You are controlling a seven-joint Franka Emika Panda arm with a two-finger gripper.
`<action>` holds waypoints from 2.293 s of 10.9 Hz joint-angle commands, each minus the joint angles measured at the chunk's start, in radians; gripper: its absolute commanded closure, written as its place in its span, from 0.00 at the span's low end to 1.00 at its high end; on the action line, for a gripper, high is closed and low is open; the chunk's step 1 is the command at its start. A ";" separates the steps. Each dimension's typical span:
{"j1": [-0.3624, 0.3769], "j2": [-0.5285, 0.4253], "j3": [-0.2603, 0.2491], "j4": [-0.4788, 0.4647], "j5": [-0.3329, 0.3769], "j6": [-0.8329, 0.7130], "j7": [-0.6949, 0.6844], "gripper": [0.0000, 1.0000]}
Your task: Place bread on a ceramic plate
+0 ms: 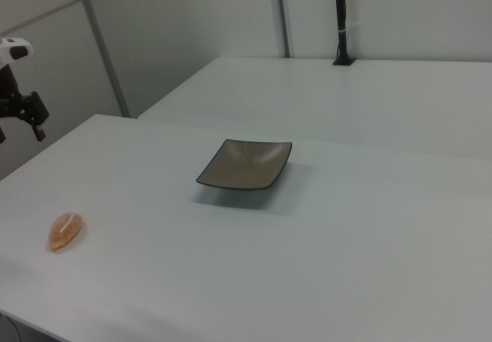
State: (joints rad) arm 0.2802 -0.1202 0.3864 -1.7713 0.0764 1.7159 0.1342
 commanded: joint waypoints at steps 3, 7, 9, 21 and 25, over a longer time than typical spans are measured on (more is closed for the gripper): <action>-0.003 0.031 0.064 -0.121 0.019 0.169 0.034 0.00; 0.013 0.083 0.088 -0.232 0.011 0.362 0.105 0.00; 0.020 0.134 0.088 -0.240 0.000 0.421 0.128 0.00; 0.054 0.364 0.086 -0.280 -0.202 0.597 0.298 0.00; 0.053 0.398 0.086 -0.278 -0.231 0.599 0.309 0.00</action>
State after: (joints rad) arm 0.3215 0.2589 0.4760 -2.0477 -0.1240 2.2912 0.4025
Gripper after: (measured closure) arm 0.000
